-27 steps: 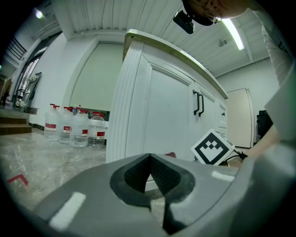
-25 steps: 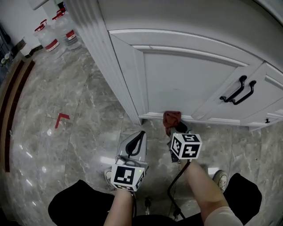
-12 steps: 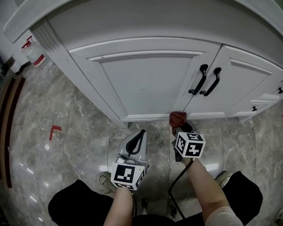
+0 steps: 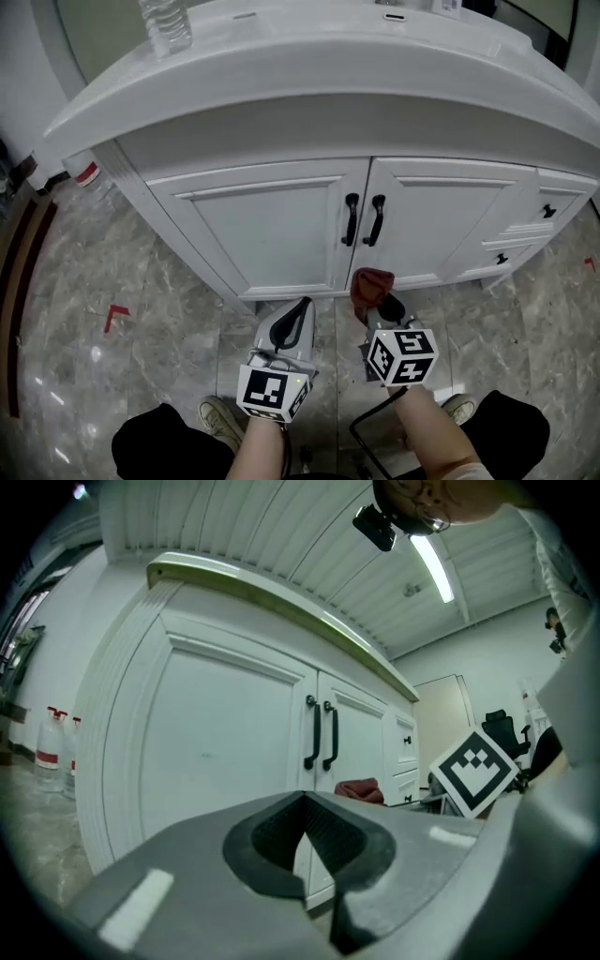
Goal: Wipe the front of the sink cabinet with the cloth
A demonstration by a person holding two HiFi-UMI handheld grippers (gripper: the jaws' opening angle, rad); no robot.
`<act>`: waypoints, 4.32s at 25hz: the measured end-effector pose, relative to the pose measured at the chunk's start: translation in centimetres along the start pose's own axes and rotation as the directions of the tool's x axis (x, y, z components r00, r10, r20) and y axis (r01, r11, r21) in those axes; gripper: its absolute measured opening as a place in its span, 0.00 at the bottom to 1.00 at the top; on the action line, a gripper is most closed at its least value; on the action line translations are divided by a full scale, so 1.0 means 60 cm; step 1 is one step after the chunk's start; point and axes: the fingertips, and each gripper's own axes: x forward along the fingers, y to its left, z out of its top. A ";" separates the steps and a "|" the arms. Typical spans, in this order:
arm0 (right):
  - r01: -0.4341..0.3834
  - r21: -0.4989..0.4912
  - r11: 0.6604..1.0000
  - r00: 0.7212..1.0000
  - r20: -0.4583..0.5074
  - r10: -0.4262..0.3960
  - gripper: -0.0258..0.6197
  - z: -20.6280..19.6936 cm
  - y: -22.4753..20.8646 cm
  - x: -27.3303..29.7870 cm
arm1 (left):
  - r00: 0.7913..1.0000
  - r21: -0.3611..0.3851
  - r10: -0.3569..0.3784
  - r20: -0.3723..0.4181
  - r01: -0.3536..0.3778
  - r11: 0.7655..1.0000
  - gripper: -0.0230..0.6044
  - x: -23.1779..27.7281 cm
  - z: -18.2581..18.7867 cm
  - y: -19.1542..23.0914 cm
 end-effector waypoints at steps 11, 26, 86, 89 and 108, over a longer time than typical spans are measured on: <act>-0.129 -0.128 0.983 0.968 0.201 0.153 0.16 0.271 0.021 -0.086 | 0.993 0.071 0.002 0.114 -0.010 0.997 0.04 0.036 0.152 -0.104; -0.198 -0.200 0.960 0.948 0.209 0.239 0.16 0.390 0.047 -0.066 | 0.983 0.089 0.093 0.158 -0.108 0.990 0.04 0.032 0.222 -0.140; -0.060 -0.074 0.995 0.996 0.066 0.065 0.17 0.269 -0.164 -0.068 | 0.996 0.035 0.040 0.077 -0.043 0.998 0.04 0.083 0.103 -0.208; -0.013 -0.054 0.998 0.997 0.076 0.017 0.17 0.275 -0.214 -0.088 | 0.996 0.012 0.020 0.087 -0.021 1.000 0.04 0.099 0.102 -0.230; 0.017 -0.092 0.996 0.997 0.080 -0.009 0.17 0.241 -0.227 -0.111 | 0.998 -0.003 0.009 0.059 -0.009 1.000 0.04 0.096 0.069 -0.255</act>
